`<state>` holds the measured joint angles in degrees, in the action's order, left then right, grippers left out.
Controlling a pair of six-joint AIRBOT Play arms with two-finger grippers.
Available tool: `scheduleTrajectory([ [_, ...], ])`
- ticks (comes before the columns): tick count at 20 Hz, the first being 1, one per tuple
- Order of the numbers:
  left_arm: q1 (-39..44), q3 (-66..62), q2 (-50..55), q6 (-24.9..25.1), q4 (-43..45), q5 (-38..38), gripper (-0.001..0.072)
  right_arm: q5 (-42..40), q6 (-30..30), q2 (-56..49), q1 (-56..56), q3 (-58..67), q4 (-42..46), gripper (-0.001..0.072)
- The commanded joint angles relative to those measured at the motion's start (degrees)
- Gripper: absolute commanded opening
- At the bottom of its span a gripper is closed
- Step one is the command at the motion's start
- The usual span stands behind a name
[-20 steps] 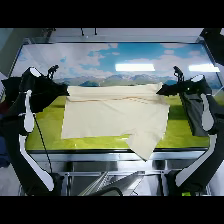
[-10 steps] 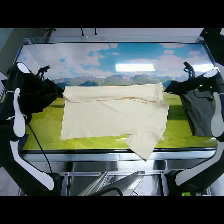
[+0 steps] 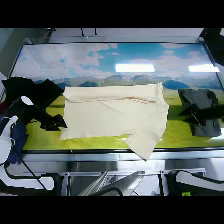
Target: Fold the shirts.
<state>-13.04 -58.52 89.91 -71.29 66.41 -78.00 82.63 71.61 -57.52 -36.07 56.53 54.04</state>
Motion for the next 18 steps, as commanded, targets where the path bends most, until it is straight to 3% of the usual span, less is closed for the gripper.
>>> scheduleTrajectory([
  [1, 2.7, 7.4, -1.4, 2.9, -4.5, 5.3, 0.0523, -1.7, 0.1, 6.7, -0.6, -12.9, 0.2, 0.0509],
  [2, 3.5, 8.4, -1.4, 2.9, -4.6, 5.7, 0.0521, -2.5, -0.4, 7.5, -0.1, -16.1, 0.2, 0.0509],
  [3, 4.1, 8.9, -1.4, 2.9, -4.6, 5.7, 0.0362, -3.1, -0.4, 8.0, 0.6, -19.1, -0.1, 0.0509],
  [4, 4.5, 8.9, -1.4, 3.0, -4.6, 5.5, 0.0107, -3.6, -0.6, 8.1, 1.5, -21.7, -0.5, 0.0509],
  [5, 4.5, 8.3, -1.4, 3.0, -4.6, 5.0, 0.0016, -4.5, -1.5, 8.1, 2.9, -24.2, -1.1, 0.0509],
  [9, 4.4, 4.4, -2.6, 2.2, -4.6, 3.9, 0.0016, -13.6, -4.2, 7.8, 10.9, -29.8, -5.3, 0.0508],
  [13, 4.4, 1.8, -3.6, 1.3, -4.6, 3.1, 0.0016, -15.8, -4.7, 3.1, 19.1, -30.0, -8.9, 0.0497],
  [15, 4.4, 0.1, -3.6, 1.2, -4.5, 1.3, 0.0015, -14.9, -9.2, 2.1, 20.5, -29.9, -13.3, 0.0101],
  [16, 4.4, -1.2, -3.6, 1.1, -4.5, 0.3, 0.0015, -14.3, -11.0, 2.6, 20.3, -29.5, -15.9, 0.0084],
  [17, 4.4, -2.4, -3.6, 1.1, -4.4, -0.6, 0.0016, -13.6, -11.9, 3.6, 20.3, -28.3, -16.8, 0.0022],
  [18, 4.4, -3.4, -3.6, 1.1, -4.4, -1.8, 0.0015, -11.8, -11.8, 5.1, 20.0, -26.8, -16.2, 0.0022],
])
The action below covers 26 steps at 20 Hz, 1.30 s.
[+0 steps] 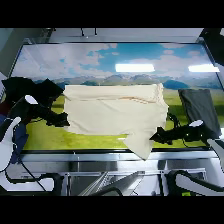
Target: Fold the shirts.
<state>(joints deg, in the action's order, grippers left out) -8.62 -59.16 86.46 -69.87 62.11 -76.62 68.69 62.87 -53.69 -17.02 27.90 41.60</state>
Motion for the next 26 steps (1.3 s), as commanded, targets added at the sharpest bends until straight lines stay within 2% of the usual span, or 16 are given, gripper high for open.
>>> scheduleTrajectory([
  [1, 0.0, -3.5, -0.2, -0.9, 0.9, -4.6, 0.0015, 4.2, -2.6, 3.0, 0.2, 3.5, -3.0, 0.0022],
  [3, 0.0, -5.6, -0.2, -3.2, 5.6, -7.2, 0.0015, 5.5, -0.8, 6.6, -2.7, 7.7, -2.9, 0.0022],
  [4, 0.0, -7.8, -0.2, -3.3, 6.1, -7.8, 0.0015, 5.2, -1.8, 7.3, -3.7, 11.3, -4.1, 0.0021],
  [6, 0.0, -14.9, -0.1, -4.2, 5.9, -6.6, 0.0014, 4.1, -2.1, 3.7, -3.2, 21.0, -4.5, 0.0021],
  [11, 1.1, -36.2, 7.8, -6.9, 5.7, -5.0, 0.0014, 2.4, -2.3, -20.2, 3.0, 49.8, -4.0, 0.0022],
  [13, 2.3, -42.0, 13.3, -7.1, 5.9, -4.0, 0.0014, 1.1, -1.3, -28.9, 5.2, 57.6, -0.3, 0.0021],
  [15, 3.1, -46.3, 19.2, -7.2, 6.0, -2.6, 0.0014, -1.5, -1.3, -34.2, 6.5, 61.1, 3.7, 0.0021],
  [18, 3.5, -53.0, 28.1, -10.2, 10.5, -3.3, 0.0015, -5.8, -1.2, -37.6, 6.4, 61.6, 8.2, 0.0021],
  [24, 5.2, -58.3, 37.3, -8.2, 10.4, -4.0, 0.0015, -7.3, -3.6, -38.1, 6.4, 61.6, 9.0, 0.0022],
  [25, 5.3, -58.3, 37.5, -8.2, 10.2, -3.8, 0.0016, -7.2, -3.5, -38.0, 6.4, 61.6, 9.0, 0.0031],
  [26, 5.3, -58.3, 37.4, -8.2, 10.1, -3.7, 0.0023, -6.8, -3.5, -37.6, 6.3, 61.7, 9.2, 0.0225],
])
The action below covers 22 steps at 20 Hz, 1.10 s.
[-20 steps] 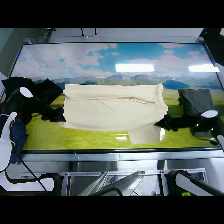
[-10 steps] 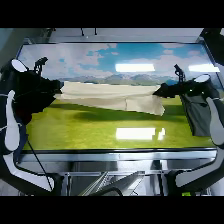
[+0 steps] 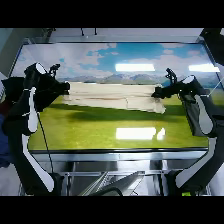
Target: Fold the shirts.
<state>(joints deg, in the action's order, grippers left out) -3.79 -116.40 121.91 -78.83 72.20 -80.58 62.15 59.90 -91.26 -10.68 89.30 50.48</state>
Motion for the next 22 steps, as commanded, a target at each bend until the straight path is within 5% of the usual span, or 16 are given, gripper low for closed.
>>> scheduleTrajectory([
  [1, 0.5, -1.1, 1.5, 0.8, -0.1, 0.2, 0.0358, 1.0, 0.2, 0.7, -0.5, 0.8, 1.6, 0.0419],
  [2, 0.4, -1.1, 0.9, 0.5, 0.0, 0.4, 0.0681, 1.9, 0.3, 1.8, -1.2, 1.1, 3.5, 0.0506],
  [4, -0.4, -1.0, -1.1, 0.5, 0.1, 0.7, 0.0683, 2.2, 2.0, 3.9, -3.4, 1.1, 6.7, 0.0678],
  [11, 1.0, -1.0, -8.6, -0.3, -0.6, 1.7, 0.0683, 4.2, 1.1, 3.4, -9.2, 1.0, 0.2, 0.0703],
  [17, 6.2, 1.7, -8.9, -0.2, -12.9, 3.8, 0.0681, 7.0, -1.0, -1.9, -11.7, 1.1, -5.7, 0.0703],
  [18, 7.7, 2.2, -8.9, -0.1, -12.8, 4.6, 0.0669, 7.1, -1.0, -2.8, -11.6, 1.1, -5.7, 0.0703],
  [20, 10.6, 1.0, -7.7, -0.1, -12.9, 5.1, 0.0348, 8.5, -1.7, -4.8, -11.6, 1.1, -7.5, 0.0703],
  [21, 12.0, 0.0, -6.8, -0.1, -12.9, 5.2, 0.0235, 9.7, -3.0, -5.7, -11.6, 1.1, -9.7, 0.0702],
  [22, 13.5, -0.7, -5.9, -0.1, -12.9, 6.1, 0.0217, 10.8, -4.1, -6.3, -11.6, 1.0, -12.0, 0.0701],
])
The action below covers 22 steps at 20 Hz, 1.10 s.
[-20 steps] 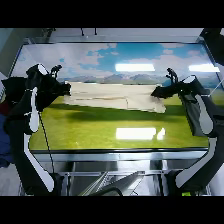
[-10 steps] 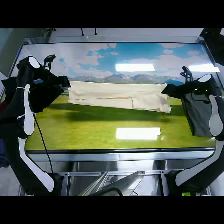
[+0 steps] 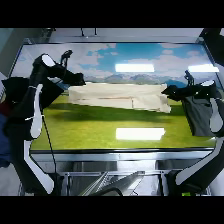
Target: Fold the shirts.
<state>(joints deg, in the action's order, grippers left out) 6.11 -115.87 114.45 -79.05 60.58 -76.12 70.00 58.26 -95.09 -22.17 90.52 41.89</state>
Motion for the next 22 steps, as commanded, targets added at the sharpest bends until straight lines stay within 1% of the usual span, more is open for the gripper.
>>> scheduleTrajectory([
  [1, 5.1, -1.2, 2.2, 0.1, -1.2, 3.3, 0.0217, 3.7, -2.9, -2.9, -0.1, -0.2, -5.4, 0.0680],
  [3, 8.3, -1.2, 3.7, 0.1, -1.2, 7.8, 0.0217, 4.2, -4.9, -2.9, 0.0, -0.2, -8.5, 0.0363],
  [4, 10.1, -1.2, 4.7, 0.1, -1.2, 10.4, 0.0216, 4.6, -6.0, -2.9, -0.1, -0.2, -10.6, 0.0258],
  [5, 11.8, -1.2, 5.8, 0.1, -1.2, 12.8, 0.0171, 5.7, -6.5, -2.9, -0.1, 0.1, -12.8, 0.0041],
  [6, 13.7, -1.2, 7.1, 0.1, -1.2, 14.6, 0.0019, 7.0, -6.5, -2.9, -0.1, 0.6, -14.8, 0.0022],
  [10, 20.5, -1.2, 12.1, -0.1, -1.2, 20.7, 0.0016, 14.5, -5.7, 0.6, -0.1, 6.1, -20.5, 0.0022],
  [14, 24.6, -1.2, 14.3, -4.2, -2.6, 27.7, 0.0016, 23.5, -0.5, 5.9, -0.1, 14.1, -21.8, 0.0021],
  [16, 26.0, -1.2, 15.1, -5.0, -5.4, 28.3, 0.0016, 24.6, 0.3, 8.1, -0.1, 16.7, -23.4, 0.0022],
  [19, 28.9, -1.2, 15.8, -5.0, -6.0, 27.8, 0.0016, 25.2, 1.4, 9.7, 0.1, 18.7, -24.0, 0.0022],
  [22, 31.4, -1.6, 15.7, -3.6, -13.3, 26.9, 0.0016, 25.5, 1.6, 9.9, 0.8, 18.7, -24.0, 0.0022],
])
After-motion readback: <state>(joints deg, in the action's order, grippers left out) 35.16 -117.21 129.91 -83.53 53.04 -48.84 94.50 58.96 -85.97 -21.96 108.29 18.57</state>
